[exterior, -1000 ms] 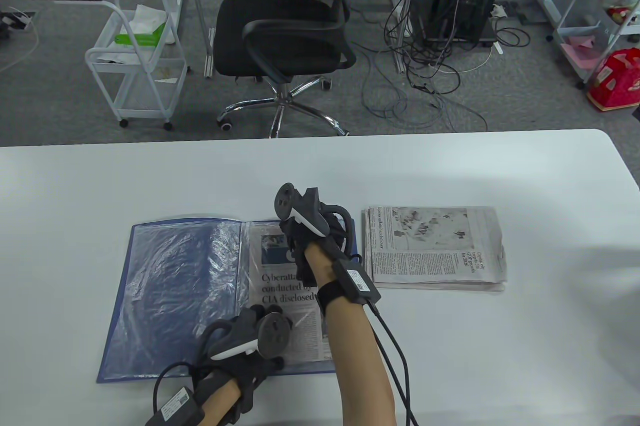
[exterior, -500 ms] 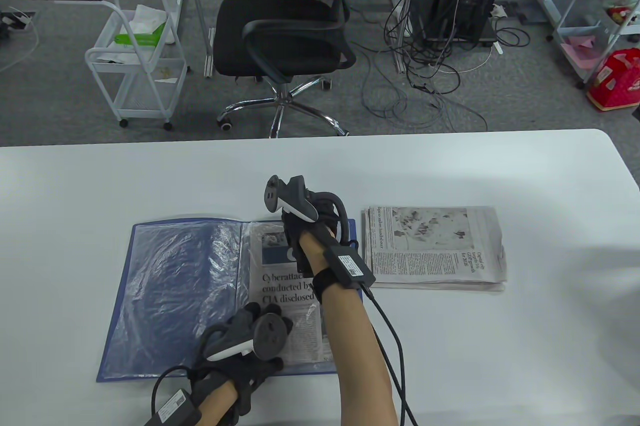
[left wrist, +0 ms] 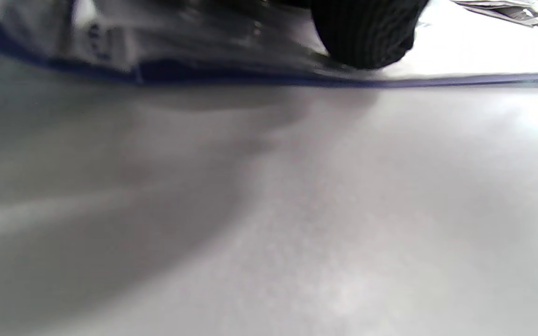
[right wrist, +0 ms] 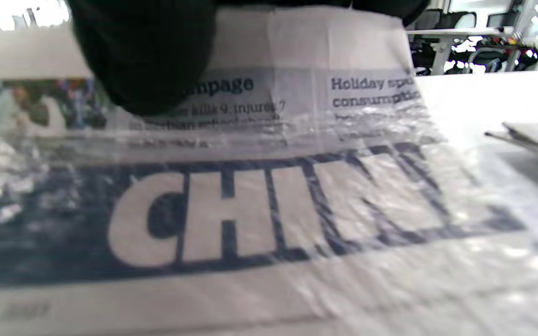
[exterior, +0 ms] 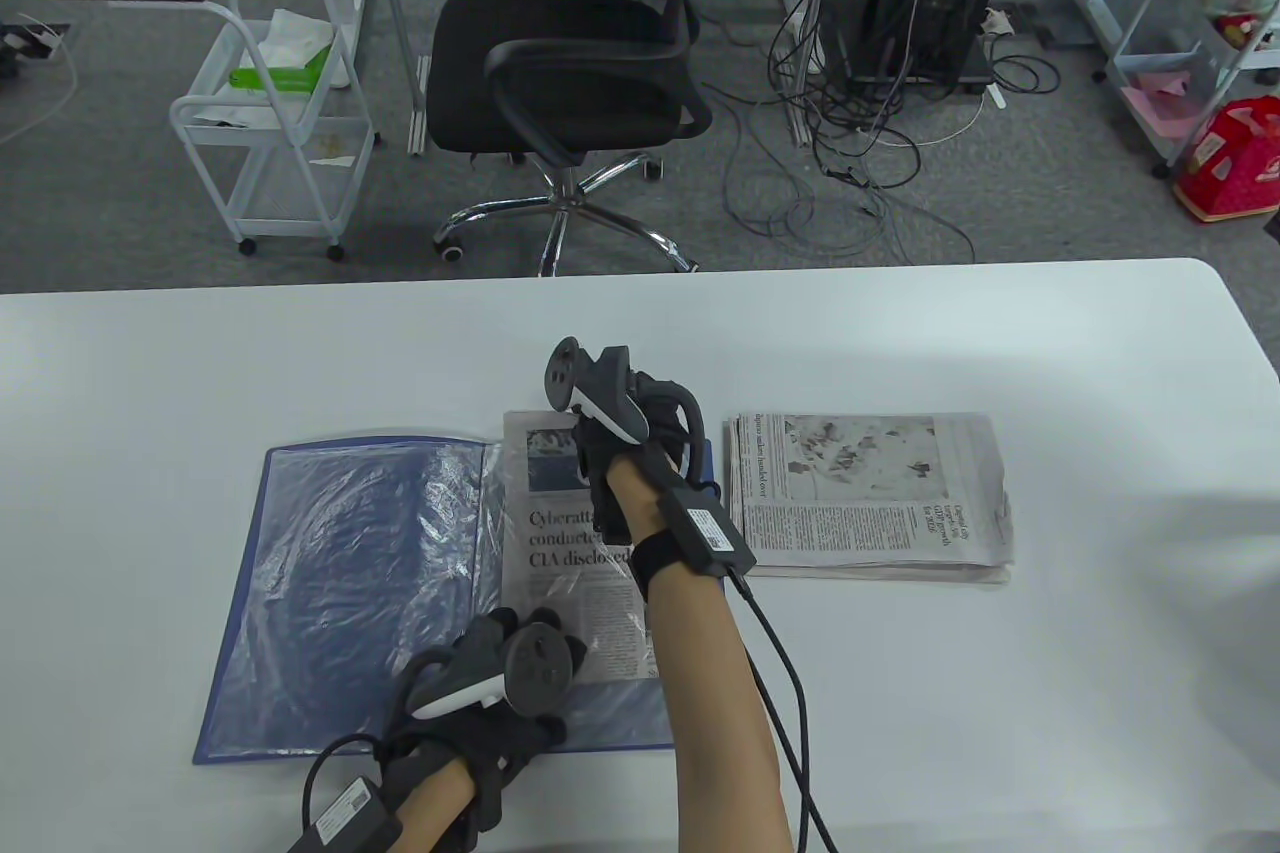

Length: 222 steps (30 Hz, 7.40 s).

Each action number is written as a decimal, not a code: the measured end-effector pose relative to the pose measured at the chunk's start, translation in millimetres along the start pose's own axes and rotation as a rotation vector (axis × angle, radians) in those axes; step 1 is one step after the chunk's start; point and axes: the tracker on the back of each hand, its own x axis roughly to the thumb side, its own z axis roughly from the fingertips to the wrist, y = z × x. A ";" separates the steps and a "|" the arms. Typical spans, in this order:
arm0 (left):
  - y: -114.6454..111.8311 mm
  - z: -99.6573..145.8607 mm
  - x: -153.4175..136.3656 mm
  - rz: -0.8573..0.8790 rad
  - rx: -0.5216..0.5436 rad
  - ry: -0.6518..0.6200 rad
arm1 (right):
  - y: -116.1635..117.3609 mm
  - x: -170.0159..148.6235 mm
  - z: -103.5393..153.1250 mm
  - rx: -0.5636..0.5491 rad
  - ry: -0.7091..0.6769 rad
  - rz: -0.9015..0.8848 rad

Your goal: Pull newspapers from file folder

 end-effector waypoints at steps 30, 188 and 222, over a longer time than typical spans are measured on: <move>-0.5 -0.3 -1.8 0.026 -0.010 -0.004 | -153.6 -32.8 78.6 -0.750 -0.058 -0.171; 12.1 78.7 -208.9 0.649 0.440 0.760 | 76.2 -124.1 166.4 -0.036 -0.126 -0.005; 43.3 48.8 -85.2 1.047 0.649 0.155 | 75.7 -121.5 165.4 -0.029 -0.117 -0.001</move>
